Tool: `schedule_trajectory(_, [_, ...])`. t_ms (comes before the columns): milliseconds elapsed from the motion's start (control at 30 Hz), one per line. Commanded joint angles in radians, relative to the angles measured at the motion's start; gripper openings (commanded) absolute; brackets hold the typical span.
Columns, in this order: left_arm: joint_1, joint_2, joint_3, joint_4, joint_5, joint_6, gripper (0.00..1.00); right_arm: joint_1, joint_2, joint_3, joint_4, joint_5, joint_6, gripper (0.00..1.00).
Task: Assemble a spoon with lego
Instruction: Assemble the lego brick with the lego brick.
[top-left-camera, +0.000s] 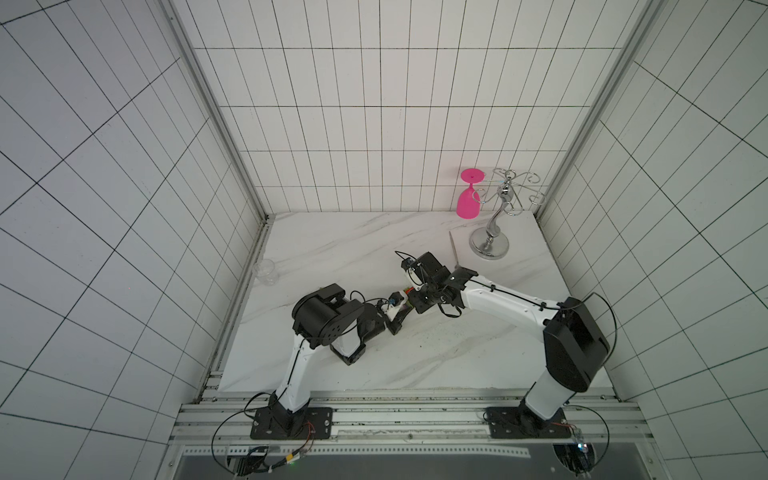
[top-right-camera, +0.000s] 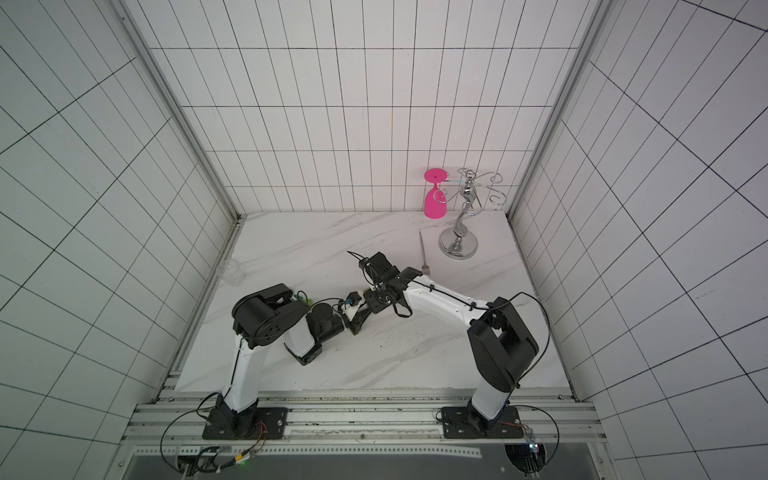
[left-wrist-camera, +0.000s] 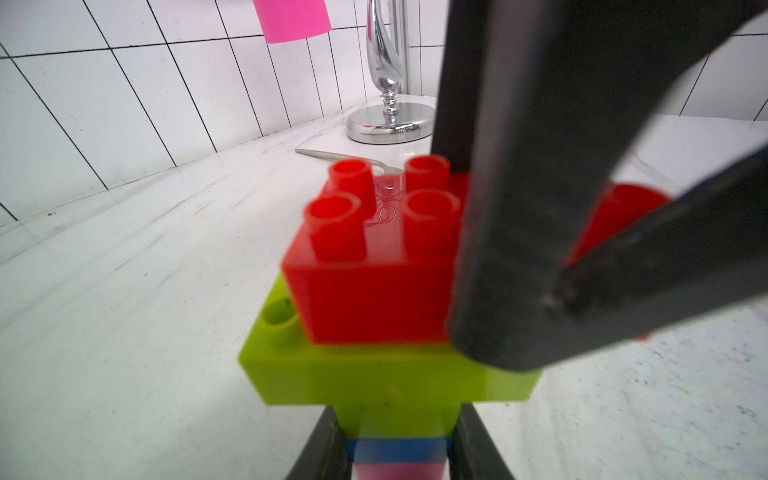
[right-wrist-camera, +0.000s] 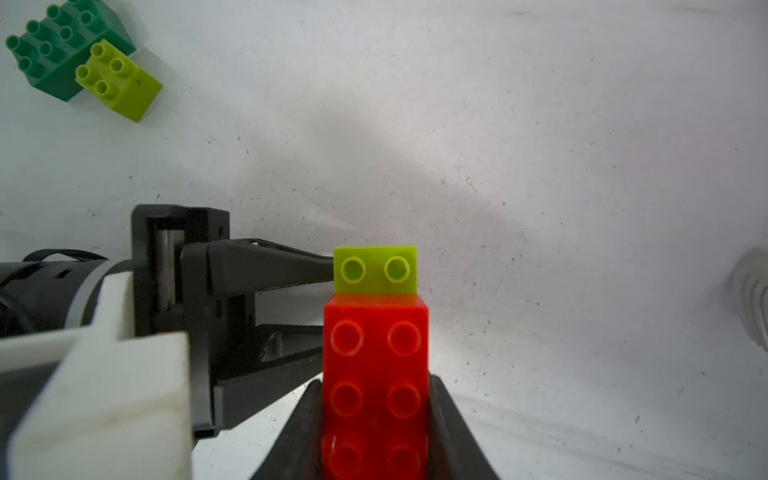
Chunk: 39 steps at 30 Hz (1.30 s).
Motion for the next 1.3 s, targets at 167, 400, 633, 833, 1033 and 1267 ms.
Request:
schedule_trajectory(167, [-0.003, -0.001, 0.005, -0.044, -0.007, 0.006, 0.03, 0.009, 0.053, -0.024, -0.096, 0.039, 0.037, 0.15])
schedule_trajectory(400, [-0.003, 0.004, 0.001, -0.027, -0.004, 0.009, 0.01, -0.035, 0.083, -0.058, -0.080, -0.070, 0.039, 0.15])
schedule_trajectory(633, [0.000, 0.002, 0.003, -0.037, -0.010, 0.011, 0.01, -0.045, 0.084, -0.098, -0.110, -0.097, 0.045, 0.13])
schedule_trajectory(833, [0.000, -0.006, 0.004, -0.052, -0.016, 0.014, 0.01, -0.045, 0.027, -0.053, -0.183, -0.044, 0.050, 0.13])
schedule_trajectory(1033, [0.000, -0.011, 0.001, -0.062, -0.022, 0.016, 0.01, -0.041, 0.022, -0.033, -0.212, -0.012, 0.053, 0.13])
schedule_trajectory(1267, [0.000, -0.010, 0.001, -0.063, -0.020, 0.011, 0.01, -0.014, -0.025, -0.020, -0.228, 0.006, 0.071, 0.13])
